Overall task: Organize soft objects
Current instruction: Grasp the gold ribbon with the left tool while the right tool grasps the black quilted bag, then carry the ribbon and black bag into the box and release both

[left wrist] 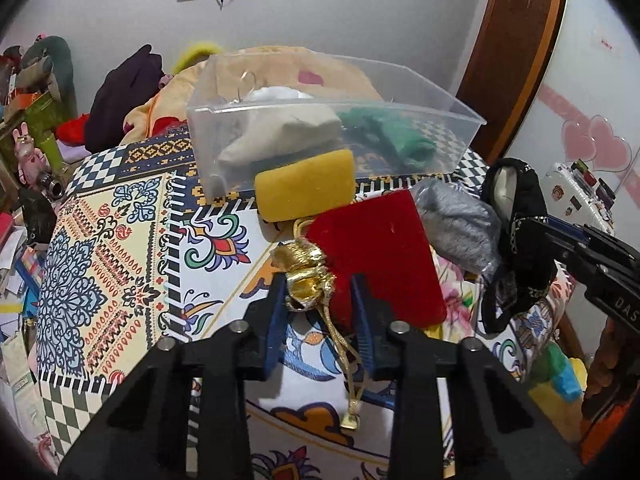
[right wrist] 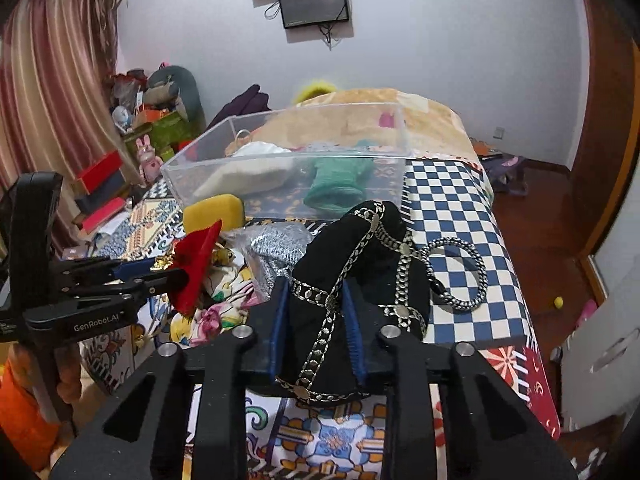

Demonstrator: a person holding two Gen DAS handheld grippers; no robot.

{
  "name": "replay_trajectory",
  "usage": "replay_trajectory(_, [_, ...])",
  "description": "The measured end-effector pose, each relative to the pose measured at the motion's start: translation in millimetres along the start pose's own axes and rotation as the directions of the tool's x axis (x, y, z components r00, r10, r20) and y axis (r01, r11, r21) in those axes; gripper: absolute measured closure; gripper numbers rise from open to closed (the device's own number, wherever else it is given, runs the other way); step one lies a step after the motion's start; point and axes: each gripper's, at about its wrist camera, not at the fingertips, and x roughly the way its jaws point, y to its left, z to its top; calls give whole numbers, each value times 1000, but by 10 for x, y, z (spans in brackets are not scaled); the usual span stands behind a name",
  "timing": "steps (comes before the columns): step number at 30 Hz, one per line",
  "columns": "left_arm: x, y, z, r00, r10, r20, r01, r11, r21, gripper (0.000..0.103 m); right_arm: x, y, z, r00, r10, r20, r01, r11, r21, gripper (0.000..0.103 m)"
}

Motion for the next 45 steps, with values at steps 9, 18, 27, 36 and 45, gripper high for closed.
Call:
replay_trajectory(9, [-381,-23,142,994,13,104,-14,1000,3,78,-209,-51,127,997,19,73,-21,999,25,87])
replay_trajectory(18, [-772,-23,500,969,28,247,-32,999,15,78,-408,-10,421,984,8,176,-6,1000,-12,87])
replay_trajectory(27, [-779,21,876,944,89,318,-93,996,-3,78,-398,95,885,954,17,298,-2,999,-51,87])
replay_trajectory(36, [-492,81,1174,945,134,299,-138,990,-9,78,-50,252,1113,952,12,305,18,996,-93,87])
replay_trajectory(45, [30,185,1282,970,142,199,-141,990,-18,78,463,312,1140,978,-16,210,40,993,-114,87])
